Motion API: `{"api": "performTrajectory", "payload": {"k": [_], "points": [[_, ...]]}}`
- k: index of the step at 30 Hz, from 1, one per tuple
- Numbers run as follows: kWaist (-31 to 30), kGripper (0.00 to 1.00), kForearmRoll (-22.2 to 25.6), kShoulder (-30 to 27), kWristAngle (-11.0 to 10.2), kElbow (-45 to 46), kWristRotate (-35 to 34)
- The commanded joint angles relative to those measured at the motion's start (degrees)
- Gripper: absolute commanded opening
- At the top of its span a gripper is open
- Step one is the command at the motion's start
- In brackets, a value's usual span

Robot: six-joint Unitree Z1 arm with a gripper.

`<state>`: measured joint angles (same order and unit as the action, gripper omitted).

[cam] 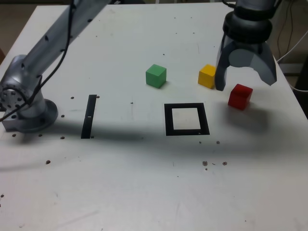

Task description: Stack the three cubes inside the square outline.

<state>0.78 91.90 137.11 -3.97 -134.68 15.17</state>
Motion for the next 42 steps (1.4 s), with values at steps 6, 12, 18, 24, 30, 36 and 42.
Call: {"api": "performTrajectory", "payload": {"k": [6, 12, 18, 24, 30, 36, 42], "points": [[2.39, 0.99, 0.91, 2.29, -0.62, -2.31, 2.46], [2.74, 0.99, 1.02, 3.2, -0.76, -3.21, 3.35], [2.79, 0.99, 1.15, 3.12, -0.93, -3.2, 3.54], [2.88, 0.99, 1.48, 2.91, -1.03, -3.09, 4.14], [2.81, 0.99, 1.78, 2.56, -0.99, -3.11, 7.11], [2.81, 1.0, 1.85, 2.14, -1.58, -2.99, 11.64], [2.44, 1.0, 1.88, 1.72, -2.43, -2.33, 15.38]]}}
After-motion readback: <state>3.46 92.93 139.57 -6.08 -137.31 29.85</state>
